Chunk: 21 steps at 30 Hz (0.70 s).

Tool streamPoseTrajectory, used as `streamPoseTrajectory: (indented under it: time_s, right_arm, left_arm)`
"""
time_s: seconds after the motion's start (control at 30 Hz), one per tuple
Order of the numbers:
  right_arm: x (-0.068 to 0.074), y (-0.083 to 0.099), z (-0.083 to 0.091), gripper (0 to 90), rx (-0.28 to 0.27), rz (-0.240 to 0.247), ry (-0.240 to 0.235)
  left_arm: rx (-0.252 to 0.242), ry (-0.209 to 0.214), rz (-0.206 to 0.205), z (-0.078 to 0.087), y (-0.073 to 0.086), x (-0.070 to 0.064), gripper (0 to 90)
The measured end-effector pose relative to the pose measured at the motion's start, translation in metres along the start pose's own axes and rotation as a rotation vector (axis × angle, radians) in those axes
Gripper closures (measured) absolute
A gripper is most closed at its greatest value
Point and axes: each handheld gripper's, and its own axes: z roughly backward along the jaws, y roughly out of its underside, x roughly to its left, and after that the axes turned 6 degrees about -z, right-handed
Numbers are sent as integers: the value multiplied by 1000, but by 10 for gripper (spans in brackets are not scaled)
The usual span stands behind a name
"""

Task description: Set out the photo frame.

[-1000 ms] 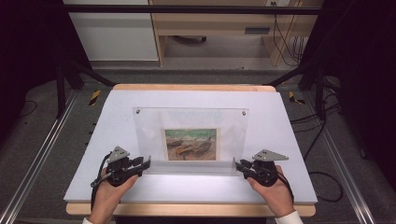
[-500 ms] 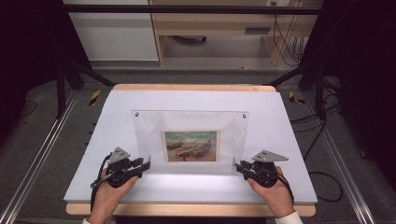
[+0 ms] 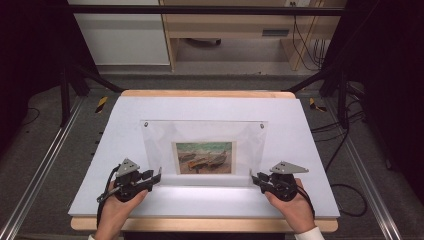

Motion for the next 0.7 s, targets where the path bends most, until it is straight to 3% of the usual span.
streamPoseTrajectory:
  time_s: [0.7]
  right_arm:
    - [1,1,0,710,12,-11,-4]
  left_arm:
    - [10,-2,-13,1,2,-3,612]
